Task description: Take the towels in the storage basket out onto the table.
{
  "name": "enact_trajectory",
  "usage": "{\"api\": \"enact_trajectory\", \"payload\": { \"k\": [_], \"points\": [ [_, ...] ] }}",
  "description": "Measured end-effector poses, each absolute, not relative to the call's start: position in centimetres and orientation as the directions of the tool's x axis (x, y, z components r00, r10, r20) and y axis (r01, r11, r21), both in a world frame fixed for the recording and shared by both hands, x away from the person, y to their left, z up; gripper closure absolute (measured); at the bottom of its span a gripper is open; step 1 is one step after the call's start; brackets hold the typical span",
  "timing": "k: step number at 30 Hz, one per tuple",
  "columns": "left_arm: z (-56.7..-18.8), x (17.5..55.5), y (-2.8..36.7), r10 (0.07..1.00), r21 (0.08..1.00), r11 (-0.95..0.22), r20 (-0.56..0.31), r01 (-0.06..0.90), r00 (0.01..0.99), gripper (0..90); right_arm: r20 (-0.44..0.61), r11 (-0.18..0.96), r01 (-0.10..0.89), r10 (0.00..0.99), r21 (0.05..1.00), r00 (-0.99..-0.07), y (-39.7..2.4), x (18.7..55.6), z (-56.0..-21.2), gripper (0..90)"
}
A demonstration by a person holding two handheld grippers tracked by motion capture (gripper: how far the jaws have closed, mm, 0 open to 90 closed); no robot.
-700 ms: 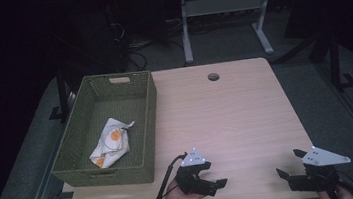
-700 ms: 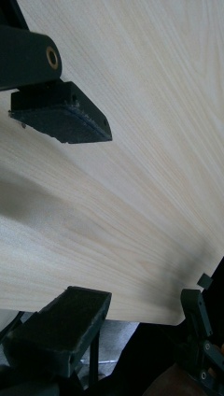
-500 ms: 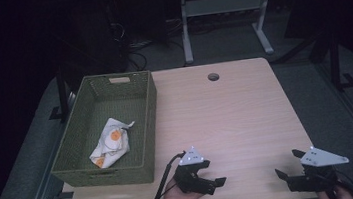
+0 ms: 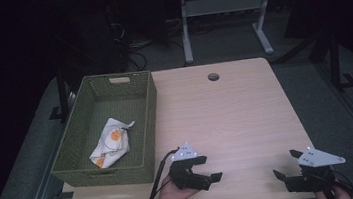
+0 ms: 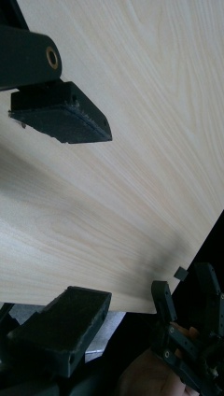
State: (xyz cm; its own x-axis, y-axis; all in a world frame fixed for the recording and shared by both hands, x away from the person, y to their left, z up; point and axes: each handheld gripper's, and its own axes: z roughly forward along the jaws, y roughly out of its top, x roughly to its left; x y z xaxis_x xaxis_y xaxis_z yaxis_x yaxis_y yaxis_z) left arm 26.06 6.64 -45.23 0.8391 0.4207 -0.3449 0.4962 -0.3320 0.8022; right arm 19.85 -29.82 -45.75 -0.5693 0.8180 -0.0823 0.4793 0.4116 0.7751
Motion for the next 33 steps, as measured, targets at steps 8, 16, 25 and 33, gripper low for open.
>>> {"api": "enact_trajectory", "payload": {
  "k": [8, 16, 25, 33],
  "points": [
    [-44.5, 26.1, 6.7, 0.423, 0.812, -0.342, -0.317, 0.473, 0.849, 19.0, -0.084, 0.411, 0.476, 0.819, 0.778, -0.568, -29.8, 19.8, -45.7, 13.8],
    [-42.9, 26.9, 7.3, 0.424, 0.823, -0.356, -0.28, 0.443, 0.861, 19.0, -0.094, 0.424, 0.468, 0.81, 0.775, -0.578, -29.4, 19.8, -45.7, 13.8],
    [-40.5, 27.7, 7.1, 0.426, 0.811, -0.429, -0.206, 0.397, 0.881, 19.1, -0.093, 0.423, 0.465, 0.809, 0.778, -0.58, -29.4, 19.8, -45.7, 13.9],
    [-38.1, 28.0, 7.7, 0.436, 0.807, -0.453, -0.171, 0.379, 0.883, 19.0, -0.094, 0.427, 0.464, 0.806, 0.776, -0.584, -29.3, 19.8, -45.7, 13.8]
  ]
}}
